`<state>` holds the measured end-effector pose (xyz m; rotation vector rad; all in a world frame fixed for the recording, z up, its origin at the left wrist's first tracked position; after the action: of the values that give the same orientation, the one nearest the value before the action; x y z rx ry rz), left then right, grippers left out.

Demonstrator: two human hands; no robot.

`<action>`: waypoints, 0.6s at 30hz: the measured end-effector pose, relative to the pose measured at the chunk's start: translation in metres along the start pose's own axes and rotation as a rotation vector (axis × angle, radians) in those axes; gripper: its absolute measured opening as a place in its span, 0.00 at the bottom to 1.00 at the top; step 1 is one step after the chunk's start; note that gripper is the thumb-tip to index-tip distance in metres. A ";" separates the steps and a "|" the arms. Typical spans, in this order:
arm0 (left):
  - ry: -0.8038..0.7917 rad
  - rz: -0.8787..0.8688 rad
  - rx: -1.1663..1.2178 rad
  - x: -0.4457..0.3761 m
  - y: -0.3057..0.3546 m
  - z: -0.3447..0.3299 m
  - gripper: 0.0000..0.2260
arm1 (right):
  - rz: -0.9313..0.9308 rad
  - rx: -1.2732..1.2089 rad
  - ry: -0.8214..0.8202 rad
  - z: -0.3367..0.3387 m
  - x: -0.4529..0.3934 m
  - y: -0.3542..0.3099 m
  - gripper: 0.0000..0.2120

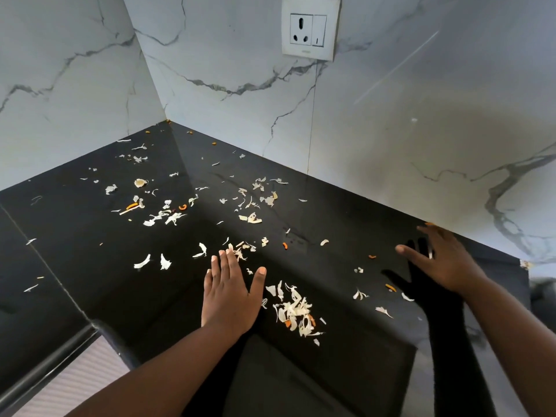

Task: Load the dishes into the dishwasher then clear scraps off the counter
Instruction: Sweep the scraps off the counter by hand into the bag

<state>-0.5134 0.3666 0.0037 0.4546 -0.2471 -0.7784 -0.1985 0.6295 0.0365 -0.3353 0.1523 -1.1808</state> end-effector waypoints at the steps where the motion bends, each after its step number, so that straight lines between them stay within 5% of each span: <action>1: 0.002 0.001 -0.006 0.000 0.000 0.000 0.37 | -0.010 0.010 -0.014 -0.001 -0.008 0.010 0.54; 6: 0.018 0.006 -0.026 -0.002 0.002 0.000 0.37 | -0.041 0.041 0.040 -0.005 -0.039 0.021 0.52; 11: 0.015 0.011 -0.052 -0.005 0.002 -0.001 0.37 | -0.087 -0.017 0.109 -0.007 -0.040 0.002 0.39; 15: 0.010 0.013 -0.059 -0.003 0.002 -0.001 0.38 | 0.102 -0.188 0.087 -0.018 0.005 -0.043 0.26; 18: 0.006 0.011 -0.061 -0.003 0.003 -0.002 0.38 | 0.196 -0.544 0.018 -0.024 0.060 -0.074 0.14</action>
<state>-0.5133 0.3711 0.0033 0.3980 -0.2193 -0.7717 -0.2478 0.5449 0.0423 -0.7691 0.5152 -0.9338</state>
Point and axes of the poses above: each hand's wrist, its own x-axis away from the middle knuckle, its own z-axis out of the back of the hand, y = z × x, the point moved 7 cm from there along -x, towards the middle knuckle, and after that the axes turned 4 degrees about x, right-handed, at the moved point
